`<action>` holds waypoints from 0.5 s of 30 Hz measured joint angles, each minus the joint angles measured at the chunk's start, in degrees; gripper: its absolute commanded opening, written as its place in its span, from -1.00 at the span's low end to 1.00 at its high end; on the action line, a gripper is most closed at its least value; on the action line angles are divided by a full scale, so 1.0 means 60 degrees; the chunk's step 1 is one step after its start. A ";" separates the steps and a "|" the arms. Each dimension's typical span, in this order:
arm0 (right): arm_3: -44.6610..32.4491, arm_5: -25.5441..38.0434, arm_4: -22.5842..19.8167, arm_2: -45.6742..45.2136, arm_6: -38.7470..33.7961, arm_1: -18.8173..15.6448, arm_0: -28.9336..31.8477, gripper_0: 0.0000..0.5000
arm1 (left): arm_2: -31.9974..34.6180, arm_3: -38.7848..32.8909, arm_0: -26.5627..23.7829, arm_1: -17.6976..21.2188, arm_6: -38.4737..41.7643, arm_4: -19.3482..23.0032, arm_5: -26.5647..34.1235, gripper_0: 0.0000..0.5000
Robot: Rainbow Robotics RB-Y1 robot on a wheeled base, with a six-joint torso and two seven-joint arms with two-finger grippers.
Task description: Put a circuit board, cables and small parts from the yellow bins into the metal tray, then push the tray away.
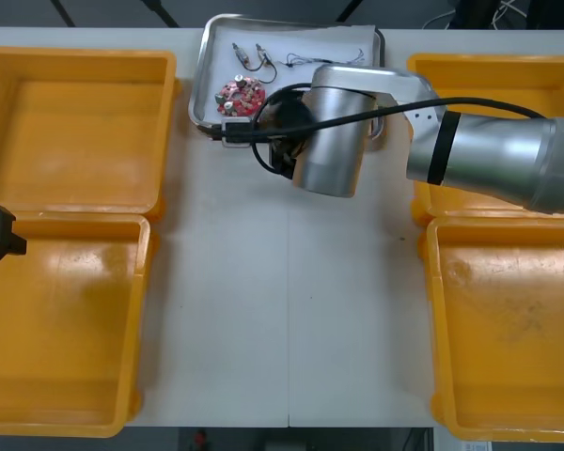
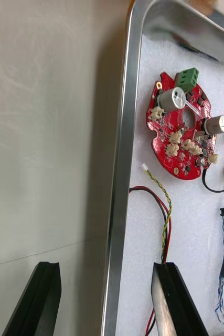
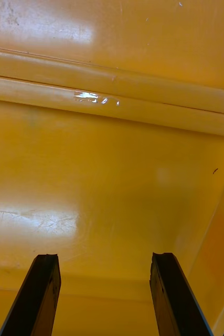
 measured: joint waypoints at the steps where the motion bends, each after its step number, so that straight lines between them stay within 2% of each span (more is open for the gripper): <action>1: -0.0178 0.0326 -0.0198 -0.0116 0.0000 -0.0012 -0.0048 1.00 | 0.0000 0.0000 0.0000 0.0000 0.0000 0.0000 0.0000 1.00; 10: -0.1570 0.3450 -0.2522 -0.1884 -0.0001 -0.0466 -0.0094 1.00 | 0.0000 0.0000 0.0000 0.0000 0.0000 -0.0001 0.0000 1.00; 15: -0.1909 0.4481 -0.3520 -0.2558 -0.0185 -0.0926 -0.0094 1.00 | 0.0000 -0.0001 0.0000 0.0001 0.0000 -0.0002 0.0000 1.00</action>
